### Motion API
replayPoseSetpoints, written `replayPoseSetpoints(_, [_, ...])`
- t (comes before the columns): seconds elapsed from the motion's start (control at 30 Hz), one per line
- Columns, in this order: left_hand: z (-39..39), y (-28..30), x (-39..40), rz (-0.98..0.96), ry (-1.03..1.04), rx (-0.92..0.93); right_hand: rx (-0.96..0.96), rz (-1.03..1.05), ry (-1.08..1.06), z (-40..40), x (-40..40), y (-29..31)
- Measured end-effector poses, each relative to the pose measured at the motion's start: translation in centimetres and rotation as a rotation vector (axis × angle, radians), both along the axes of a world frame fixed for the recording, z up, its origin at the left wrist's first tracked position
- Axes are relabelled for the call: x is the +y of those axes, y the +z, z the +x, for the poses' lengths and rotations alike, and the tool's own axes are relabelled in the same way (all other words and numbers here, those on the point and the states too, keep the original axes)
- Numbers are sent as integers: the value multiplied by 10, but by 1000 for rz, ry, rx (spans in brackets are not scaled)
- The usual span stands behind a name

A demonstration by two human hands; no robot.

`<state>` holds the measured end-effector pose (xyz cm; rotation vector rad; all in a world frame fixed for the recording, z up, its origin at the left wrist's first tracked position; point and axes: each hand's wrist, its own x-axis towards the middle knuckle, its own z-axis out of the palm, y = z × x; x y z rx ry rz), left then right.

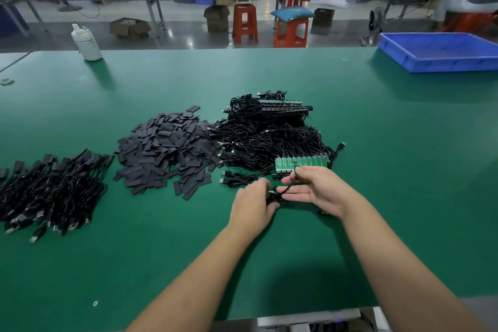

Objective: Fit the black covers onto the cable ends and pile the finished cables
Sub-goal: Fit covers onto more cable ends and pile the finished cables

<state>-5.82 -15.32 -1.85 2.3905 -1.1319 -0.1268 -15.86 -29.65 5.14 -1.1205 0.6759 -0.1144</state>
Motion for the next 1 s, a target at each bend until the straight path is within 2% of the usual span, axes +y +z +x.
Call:
replayPoseSetpoints(0.07, [-3,-1,-1,24,-19,28,-40,16,-28,0,-1,-6])
replayPoseSetpoints(0.13, [-3,0,0,-43,48,223,-8,-129,-49,0,-4,-9])
replayPoseSetpoints(0.23, [1,2,-1,-141,48,514,206,-686,177,-4,-5,-15])
replayPoseSetpoints(0.33, [2,8,-1,-240,48,697,269,-1020,448,-4,2,-28])
replayPoseSetpoints(0.4, [3,9,-1,-230,44,667,313,-1134,451,-2,7,-31])
replayPoseSetpoints(0.5, [9,10,7,-120,92,482,421,-1270,425,-1,4,-34])
replayPoseSetpoints(0.57, [16,12,15,-114,167,403,528,-1346,389,-5,-3,-36])
replayPoseSetpoints(0.67, [25,15,27,-238,229,398,568,-1366,255,-9,-7,-38])
replayPoseSetpoints(0.8, [24,18,32,-349,184,602,339,-1366,-29,-5,4,-36])
replayPoseSetpoints(0.83, [21,19,32,-349,145,644,268,-1292,-44,-1,10,-34])
replayPoseSetpoints(0.87, [18,20,30,-336,96,660,209,-1133,-40,5,17,-31])
replayPoseSetpoints(0.93, [9,20,27,-284,-8,641,105,-644,4,19,33,-24])
replayPoseSetpoints(0.97, [5,19,26,-247,-51,613,54,-467,14,25,40,-24])
replayPoseSetpoints(1.0, [1,19,26,-203,-82,574,17,-408,18,29,47,-24])
